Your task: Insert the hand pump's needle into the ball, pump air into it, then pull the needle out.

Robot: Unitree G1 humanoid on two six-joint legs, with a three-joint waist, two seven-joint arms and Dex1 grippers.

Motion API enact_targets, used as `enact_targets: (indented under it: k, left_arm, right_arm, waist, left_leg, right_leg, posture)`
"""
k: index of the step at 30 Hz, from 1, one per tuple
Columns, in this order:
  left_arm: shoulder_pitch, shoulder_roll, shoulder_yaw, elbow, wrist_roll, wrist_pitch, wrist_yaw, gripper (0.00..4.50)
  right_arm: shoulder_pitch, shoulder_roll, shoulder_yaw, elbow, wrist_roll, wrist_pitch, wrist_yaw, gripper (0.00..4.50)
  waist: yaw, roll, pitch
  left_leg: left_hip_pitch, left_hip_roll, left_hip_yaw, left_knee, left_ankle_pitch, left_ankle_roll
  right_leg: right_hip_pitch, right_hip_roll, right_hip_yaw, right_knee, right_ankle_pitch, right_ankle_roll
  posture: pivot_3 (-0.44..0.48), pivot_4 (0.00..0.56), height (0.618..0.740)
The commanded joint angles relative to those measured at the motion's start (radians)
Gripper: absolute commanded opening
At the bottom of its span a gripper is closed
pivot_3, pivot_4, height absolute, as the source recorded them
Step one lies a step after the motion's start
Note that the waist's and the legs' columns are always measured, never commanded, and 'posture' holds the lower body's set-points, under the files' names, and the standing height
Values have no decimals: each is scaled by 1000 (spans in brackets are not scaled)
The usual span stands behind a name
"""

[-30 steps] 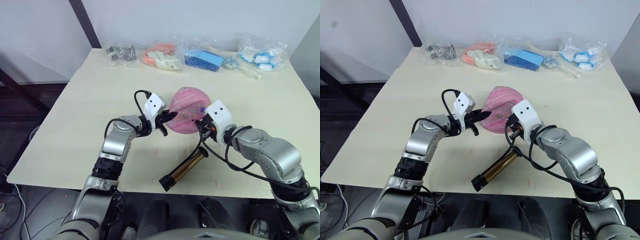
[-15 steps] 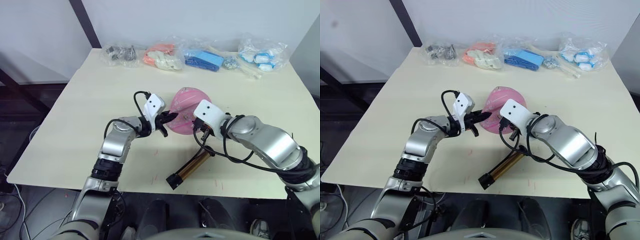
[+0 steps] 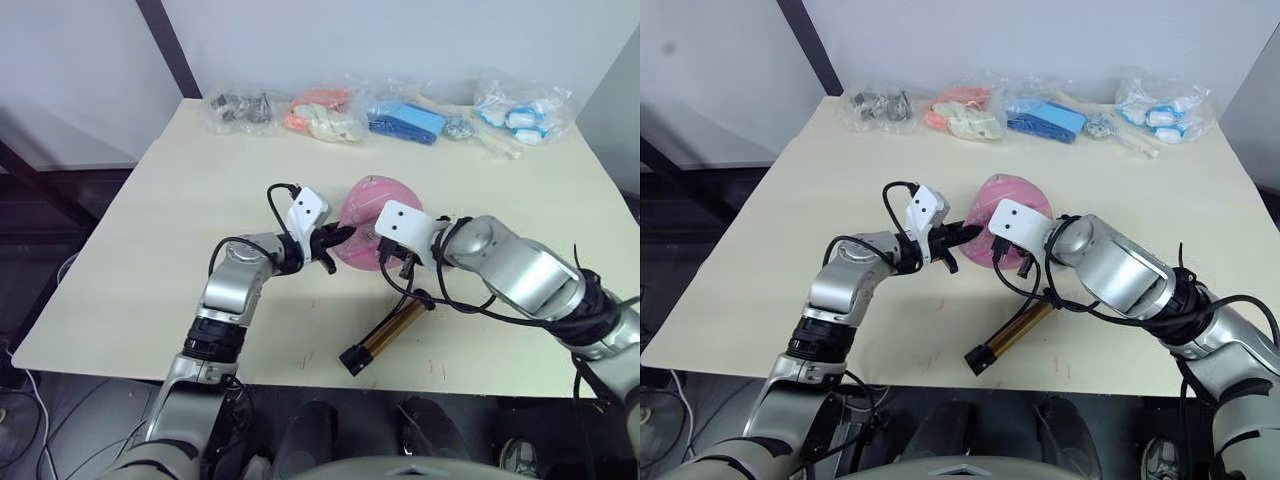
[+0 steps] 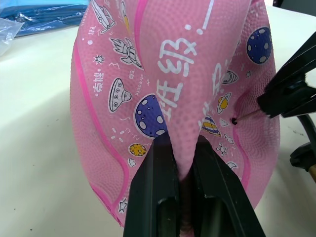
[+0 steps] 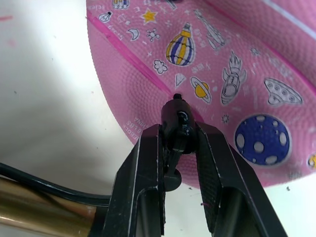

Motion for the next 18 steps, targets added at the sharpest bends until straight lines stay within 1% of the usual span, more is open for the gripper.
enact_targets:
  k: [1, 10, 13, 16, 18]
  left_arm:
    - [45, -39, -94, 7, -21, 74, -33, 0]
    - [40, -49, -85, 5, -25, 115, -25, 0]
    - [39, -52, -81, 6, -25, 129, -20, 0]
    - [39, -56, -78, 4, -28, 145, -14, 0]
    - [39, -58, -77, 1, -29, 157, -10, 0]
  right_arm:
    - [-29, 23, 60, 34, -18, -37, 48, 344]
    - [-58, 59, 127, 117, -86, -79, 122, 344]
    - [-59, 73, 156, 155, -119, -102, 142, 344]
    - [-59, 91, 176, 188, -145, -123, 165, 344]
    - [-56, 107, 182, 206, -159, -134, 180, 344]
  waist:
    - [0, 0, -1]
    - [-4, 0, -8]
    - [-12, 0, -12]
    - [-19, 0, -13]
    - [-22, -1, -14]
  left_leg:
    - [0, 0, 0, 0, 0, 0]
    - [1, 0, 0, 0, 0, 0]
    - [2, 0, -1, 0, 0, 0]
    - [8, 0, -1, -1, 0, 0]
    - [18, 0, -1, -4, 0, 0]
  right_leg:
    - [0, 0, 0, 0, 0, 0]
    - [0, 0, 0, 0, 0, 0]
    - [2, 0, 0, 0, 0, 0]
    - [7, 0, 0, 0, 0, 0]
    - [16, 0, 0, -3, -1, 0]
  posture:
    - [0, 150, 740]
    - [0, 150, 740]
    - [0, 150, 740]
    - [0, 150, 740]
    - [0, 150, 740]
